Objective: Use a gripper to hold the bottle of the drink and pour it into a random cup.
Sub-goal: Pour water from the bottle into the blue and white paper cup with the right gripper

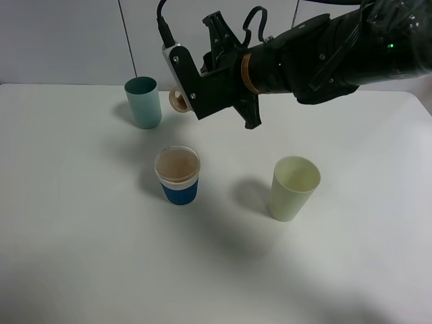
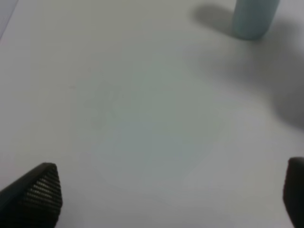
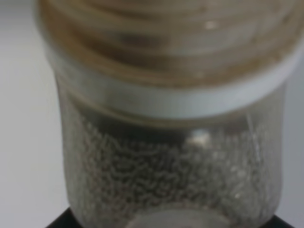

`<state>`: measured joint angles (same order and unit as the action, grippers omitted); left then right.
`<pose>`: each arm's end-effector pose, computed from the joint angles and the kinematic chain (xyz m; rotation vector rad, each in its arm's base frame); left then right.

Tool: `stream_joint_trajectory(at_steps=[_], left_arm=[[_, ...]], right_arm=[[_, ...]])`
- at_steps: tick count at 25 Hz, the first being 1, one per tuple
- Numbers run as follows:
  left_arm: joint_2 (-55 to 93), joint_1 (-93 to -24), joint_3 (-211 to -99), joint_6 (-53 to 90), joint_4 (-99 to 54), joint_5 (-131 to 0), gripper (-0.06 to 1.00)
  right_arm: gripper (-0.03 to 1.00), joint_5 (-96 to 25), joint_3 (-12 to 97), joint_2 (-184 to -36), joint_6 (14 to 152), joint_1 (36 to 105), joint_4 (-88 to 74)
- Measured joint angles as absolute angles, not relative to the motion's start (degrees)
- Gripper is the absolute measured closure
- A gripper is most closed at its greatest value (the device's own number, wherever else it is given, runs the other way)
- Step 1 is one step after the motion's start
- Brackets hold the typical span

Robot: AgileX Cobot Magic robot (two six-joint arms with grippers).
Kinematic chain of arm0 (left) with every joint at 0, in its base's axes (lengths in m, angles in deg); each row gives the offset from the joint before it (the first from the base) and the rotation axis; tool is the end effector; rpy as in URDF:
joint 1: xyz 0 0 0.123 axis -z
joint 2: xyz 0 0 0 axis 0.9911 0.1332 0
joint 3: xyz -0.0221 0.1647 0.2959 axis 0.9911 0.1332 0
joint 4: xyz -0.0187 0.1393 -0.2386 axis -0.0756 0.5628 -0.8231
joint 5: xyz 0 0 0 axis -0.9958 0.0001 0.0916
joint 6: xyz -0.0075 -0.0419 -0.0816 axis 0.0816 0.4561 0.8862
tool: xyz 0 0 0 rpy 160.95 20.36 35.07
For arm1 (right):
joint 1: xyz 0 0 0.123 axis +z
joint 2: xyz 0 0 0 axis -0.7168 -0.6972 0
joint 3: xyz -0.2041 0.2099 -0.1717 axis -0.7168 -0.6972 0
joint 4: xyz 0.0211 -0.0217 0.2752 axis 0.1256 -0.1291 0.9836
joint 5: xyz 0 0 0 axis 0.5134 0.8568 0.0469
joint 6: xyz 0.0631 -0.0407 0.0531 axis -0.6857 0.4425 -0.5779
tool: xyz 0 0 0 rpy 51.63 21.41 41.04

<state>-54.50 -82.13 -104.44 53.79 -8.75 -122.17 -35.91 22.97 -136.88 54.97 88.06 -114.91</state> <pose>-0.0381 0.0010 0.2906 -0.0152 2.0323 -0.0029 0.3142 0.2670 0.2600 -2.0284 0.8959 -0.6835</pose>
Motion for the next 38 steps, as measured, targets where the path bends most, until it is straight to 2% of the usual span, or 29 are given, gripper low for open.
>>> stream_joint_trajectory(at_steps=[38], left_arm=[[-54.5, -82.13, -104.44, 53.79, -8.75, -122.17, 0.02]], right_arm=[[0.61, -26.63, 22.97, -136.88, 56.26, 93.64, -114.87]])
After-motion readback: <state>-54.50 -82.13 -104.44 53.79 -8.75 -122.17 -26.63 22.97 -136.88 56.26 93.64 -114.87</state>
